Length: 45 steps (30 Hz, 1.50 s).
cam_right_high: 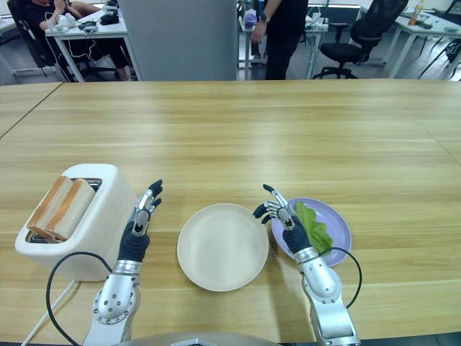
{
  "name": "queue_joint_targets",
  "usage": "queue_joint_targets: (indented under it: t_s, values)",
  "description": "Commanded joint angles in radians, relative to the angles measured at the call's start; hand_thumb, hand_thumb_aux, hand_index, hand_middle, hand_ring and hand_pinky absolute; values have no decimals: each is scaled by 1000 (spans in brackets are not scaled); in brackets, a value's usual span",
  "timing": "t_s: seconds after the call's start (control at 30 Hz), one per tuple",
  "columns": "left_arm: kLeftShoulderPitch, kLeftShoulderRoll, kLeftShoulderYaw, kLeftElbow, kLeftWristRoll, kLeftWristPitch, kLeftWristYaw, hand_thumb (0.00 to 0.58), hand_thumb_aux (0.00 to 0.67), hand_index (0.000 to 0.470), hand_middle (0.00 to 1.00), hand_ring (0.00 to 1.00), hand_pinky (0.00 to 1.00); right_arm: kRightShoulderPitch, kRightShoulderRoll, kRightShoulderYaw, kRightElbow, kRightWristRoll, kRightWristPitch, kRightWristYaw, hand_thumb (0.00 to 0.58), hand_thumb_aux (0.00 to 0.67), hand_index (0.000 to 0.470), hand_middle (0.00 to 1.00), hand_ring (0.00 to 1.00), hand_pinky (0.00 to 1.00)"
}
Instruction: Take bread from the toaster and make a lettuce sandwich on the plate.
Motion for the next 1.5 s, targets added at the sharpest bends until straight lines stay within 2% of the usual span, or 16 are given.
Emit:
queue_joint_targets:
  t_s: [0.03,0.37,0.53,0.67,0.77,0.87,1.1,1.27,1.3,1.33,1.4,1.47,1.5]
  values:
    - [2,-1,-8,26,5,0,1,0,0,0,0,0,0,-3,-2,-10,8,-12,3,-3,0,0,0,486,486,486]
    - [8,-2,-12,28,6,-6,4,0,0,0,0,0,0,-12,-11,-13,20,-39,2,-9,0,0,0,478,478,478]
    - [13,25,17,-99,86,48,8,0,0,0,0,0,0,-14,-10,-11,26,-42,3,-10,0,0,0,475,475,475]
    - [39,49,131,-265,185,146,23,0,0,0,0,0,0,-10,-13,-16,28,-41,2,-10,0,0,0,471,471,471]
    - [51,90,285,-361,339,209,46,0,0,0,0,0,0,-1,-12,-19,25,-43,0,-16,0,0,0,471,471,471]
    - [49,129,425,-409,409,275,42,0,0,0,0,0,0,22,-10,-22,13,-50,-6,-26,0,0,0,471,471,471]
    - [88,177,667,-361,460,333,58,0,0,0,0,0,0,48,-11,-34,-3,-53,-13,-39,0,0,0,467,467,467]
    - [109,193,742,-293,482,343,66,0,0,0,0,0,0,55,-10,-39,-6,-54,-14,-42,0,0,0,471,471,471]
    - [113,195,745,-275,488,346,67,230,150,103,0,0,0,56,-10,-41,-6,-54,-14,-42,0,0,0,471,471,471]
    - [120,200,741,-254,504,346,69,363,260,179,0,0,0,57,-10,-42,-7,-54,-14,-42,0,0,0,471,471,471]
    - [126,201,730,-220,515,347,68,432,331,227,0,0,0,58,-10,-44,-8,-53,-14,-42,0,0,0,471,471,471]
    - [129,201,709,-190,527,346,63,474,384,263,0,0,0,59,-10,-45,-8,-53,-14,-42,0,0,0,471,471,471]
    - [130,199,699,-177,531,345,61,474,384,263,0,0,0,58,-11,-46,-8,-52,-14,-42,0,0,0,471,471,471]
